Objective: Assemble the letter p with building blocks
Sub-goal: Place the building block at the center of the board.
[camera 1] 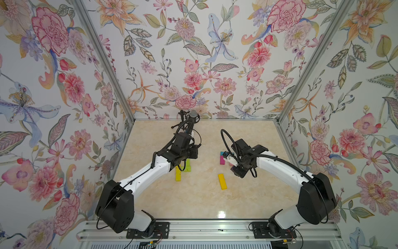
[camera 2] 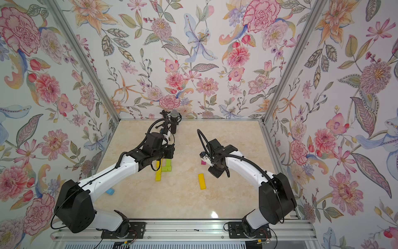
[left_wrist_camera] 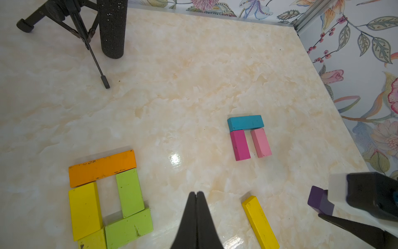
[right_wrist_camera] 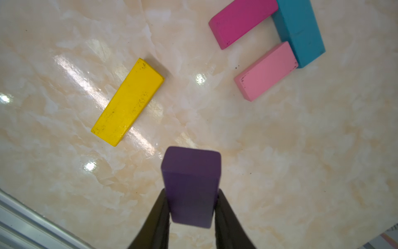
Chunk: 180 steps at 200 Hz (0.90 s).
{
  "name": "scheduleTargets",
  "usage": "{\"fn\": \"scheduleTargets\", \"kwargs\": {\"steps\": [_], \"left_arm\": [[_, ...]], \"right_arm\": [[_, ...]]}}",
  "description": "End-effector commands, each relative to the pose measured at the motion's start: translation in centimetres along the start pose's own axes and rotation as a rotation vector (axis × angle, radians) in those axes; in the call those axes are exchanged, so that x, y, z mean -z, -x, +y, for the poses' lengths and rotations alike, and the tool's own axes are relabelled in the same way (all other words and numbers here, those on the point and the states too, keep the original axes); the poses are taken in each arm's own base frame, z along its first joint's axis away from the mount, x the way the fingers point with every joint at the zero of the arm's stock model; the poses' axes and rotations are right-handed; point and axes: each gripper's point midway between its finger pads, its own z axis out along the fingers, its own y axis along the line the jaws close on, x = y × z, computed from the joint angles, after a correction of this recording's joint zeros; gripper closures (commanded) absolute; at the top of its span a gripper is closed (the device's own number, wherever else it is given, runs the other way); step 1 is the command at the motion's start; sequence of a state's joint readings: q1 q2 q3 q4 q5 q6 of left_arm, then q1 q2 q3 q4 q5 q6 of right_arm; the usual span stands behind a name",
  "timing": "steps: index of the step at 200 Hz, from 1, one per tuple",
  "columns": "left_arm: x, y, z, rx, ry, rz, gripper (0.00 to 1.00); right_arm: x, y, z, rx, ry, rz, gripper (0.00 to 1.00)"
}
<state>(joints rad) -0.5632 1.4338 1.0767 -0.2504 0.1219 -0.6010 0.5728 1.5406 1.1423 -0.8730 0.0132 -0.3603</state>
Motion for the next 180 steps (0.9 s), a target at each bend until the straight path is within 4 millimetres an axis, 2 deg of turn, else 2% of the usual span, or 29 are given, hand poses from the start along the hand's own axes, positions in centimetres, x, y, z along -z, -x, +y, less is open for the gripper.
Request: {"fn": "scheduleTargets", "kwargs": {"steps": [1,21,42,61,80,99,120,144,151,156,158,170,180], "left_arm": [[1.3,0.5,1.5,0.004,0.045,-0.029,0.98],[1.7,0.4,1.9,0.015,0.051,-0.037,0.98],[2.0,0.4,2.0,0.018,0.057,-0.039,0.98],[2.2,0.3,2.3,0.016,0.073,-0.039,0.98],[2.3,0.3,2.5,0.023,0.078,-0.042,0.97],[2.2,0.3,2.6,0.028,0.079,-0.041,0.97],[2.2,0.4,2.6,0.032,0.079,-0.042,0.97],[1.8,0.0,2.4,0.035,0.064,-0.026,0.93],[1.5,-0.3,2.3,0.036,0.053,-0.017,0.92],[1.4,-0.5,2.2,0.038,0.046,-0.012,0.91],[1.3,-0.6,2.2,0.039,0.042,-0.011,0.90],[1.0,-0.9,1.9,0.044,0.020,-0.004,0.88],[0.8,-1.1,1.8,0.047,0.010,-0.002,0.87]], "right_arm": [[-1.4,0.5,1.1,0.023,0.073,-0.005,0.68],[-3.0,-0.1,1.5,0.009,0.091,0.041,0.68],[-4.4,-0.3,0.4,-0.018,0.035,0.100,0.67],[-4.8,0.0,-0.1,-0.033,-0.002,0.095,0.62],[-5.1,0.3,0.2,-0.028,0.012,0.089,0.54],[-5.2,0.4,-0.2,-0.025,-0.021,0.095,0.52],[-3.5,1.5,-1.3,-0.066,-0.076,0.027,0.52],[0.3,2.9,-2.7,-0.184,-0.165,-0.130,0.46],[1.3,2.9,-3.2,-0.256,-0.194,-0.163,0.39],[1.9,2.9,-3.3,-0.310,-0.201,-0.183,0.08],[2.0,2.8,-3.4,-0.328,-0.202,-0.189,0.02],[2.7,2.4,-3.1,-0.463,-0.179,-0.218,0.00],[2.6,2.0,-1.8,-0.566,-0.106,-0.232,0.00]]}}
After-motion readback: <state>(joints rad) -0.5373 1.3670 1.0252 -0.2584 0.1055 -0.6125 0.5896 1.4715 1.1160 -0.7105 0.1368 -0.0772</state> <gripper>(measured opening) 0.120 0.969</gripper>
